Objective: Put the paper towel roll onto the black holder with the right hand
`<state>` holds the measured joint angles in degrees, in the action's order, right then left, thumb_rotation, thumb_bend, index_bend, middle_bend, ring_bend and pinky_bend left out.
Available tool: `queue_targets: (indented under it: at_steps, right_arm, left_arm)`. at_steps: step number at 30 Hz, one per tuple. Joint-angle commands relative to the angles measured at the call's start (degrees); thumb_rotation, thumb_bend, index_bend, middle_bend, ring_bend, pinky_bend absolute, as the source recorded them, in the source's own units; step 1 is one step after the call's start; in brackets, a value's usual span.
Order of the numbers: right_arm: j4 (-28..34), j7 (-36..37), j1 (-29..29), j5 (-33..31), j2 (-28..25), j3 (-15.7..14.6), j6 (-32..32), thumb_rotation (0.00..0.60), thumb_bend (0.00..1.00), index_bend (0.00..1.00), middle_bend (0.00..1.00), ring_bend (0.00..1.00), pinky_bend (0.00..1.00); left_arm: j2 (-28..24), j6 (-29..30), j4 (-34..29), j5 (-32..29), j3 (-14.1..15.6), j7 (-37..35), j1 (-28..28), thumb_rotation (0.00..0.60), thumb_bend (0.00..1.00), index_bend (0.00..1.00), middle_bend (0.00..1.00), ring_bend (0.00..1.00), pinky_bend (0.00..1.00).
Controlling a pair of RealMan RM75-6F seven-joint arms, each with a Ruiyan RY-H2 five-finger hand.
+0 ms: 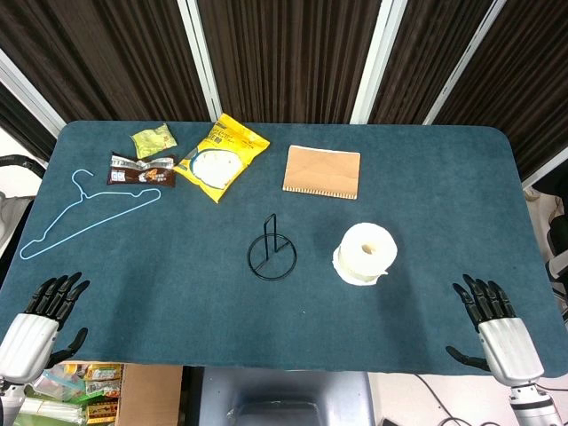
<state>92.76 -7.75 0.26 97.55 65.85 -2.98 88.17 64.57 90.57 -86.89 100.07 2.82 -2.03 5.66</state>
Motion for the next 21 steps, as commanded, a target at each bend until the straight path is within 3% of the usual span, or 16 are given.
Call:
queue_targets:
  at_steps: [1, 6, 9, 14, 21]
  right_arm:
    - [-0.35, 0.48, 0.23, 0.40, 0.17, 0.13, 0.14, 0.600, 0.19, 0.00, 0.00, 0.00, 0.00]
    - [-2.44, 3.60, 1.80, 1.69, 1.56, 0.96, 0.05, 0.600, 0.19, 0.00, 0.00, 0.00, 0.00]
    - [-3.51, 6.51, 4.88, 0.16, 2.70, 3.21, -2.95, 0.600, 0.17, 0.00, 0.00, 0.00, 0.00]
    - [-4.56, 9.98, 13.23, -8.86, 3.43, 9.43, -15.57, 0.600, 0.15, 0.00, 0.00, 0.00, 0.00]
    - [-5.75, 9.35, 20.84, -16.52, 4.54, 13.31, -26.87, 0.600, 0.09, 0.00, 0.00, 0.00, 0.00]
  left_arm:
    - [0.47, -0.08, -0.33, -0.18, -0.44, 0.57, 0.31, 0.600, 0.42, 0.00, 0.00, 0.02, 0.10]
    - [0.38, -0.35, -0.21, -0.68, -0.70, 0.00, 0.59, 0.600, 0.42, 0.00, 0.00, 0.02, 0.10]
    - [-1.08, 2.58, -1.72, 1.46, 1.23, 0.50, -1.58, 0.600, 0.42, 0.00, 0.00, 0.02, 0.10]
    - [-1.17, 2.12, -1.91, 1.13, 1.00, 0.23, -1.32, 0.600, 0.42, 0.00, 0.00, 0.02, 0.10]
    - [-0.89, 1.84, -2.10, 0.25, 0.64, 1.06, -1.47, 0.600, 0.42, 0.00, 0.00, 0.02, 0.10]
